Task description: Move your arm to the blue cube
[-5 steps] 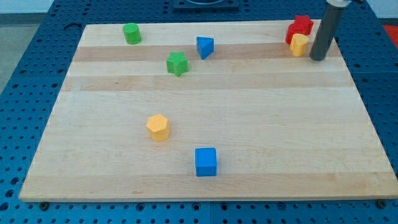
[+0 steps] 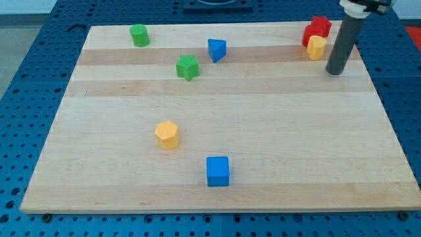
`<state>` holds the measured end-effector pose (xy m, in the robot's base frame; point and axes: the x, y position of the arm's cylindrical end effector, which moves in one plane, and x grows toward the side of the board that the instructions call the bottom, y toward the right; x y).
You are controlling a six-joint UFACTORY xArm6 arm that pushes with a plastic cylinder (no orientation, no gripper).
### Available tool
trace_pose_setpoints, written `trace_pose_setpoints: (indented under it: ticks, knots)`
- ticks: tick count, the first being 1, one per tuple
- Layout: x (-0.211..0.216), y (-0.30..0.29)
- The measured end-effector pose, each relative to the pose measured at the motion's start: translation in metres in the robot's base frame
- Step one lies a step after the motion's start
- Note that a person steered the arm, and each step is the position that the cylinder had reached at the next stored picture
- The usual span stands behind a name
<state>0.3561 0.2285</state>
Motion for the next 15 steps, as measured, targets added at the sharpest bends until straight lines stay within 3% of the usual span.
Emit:
trace_pose_setpoints:
  ticks: [6,15]
  knots:
    - [0.034,-0.011]
    - [0.054,-0.089]
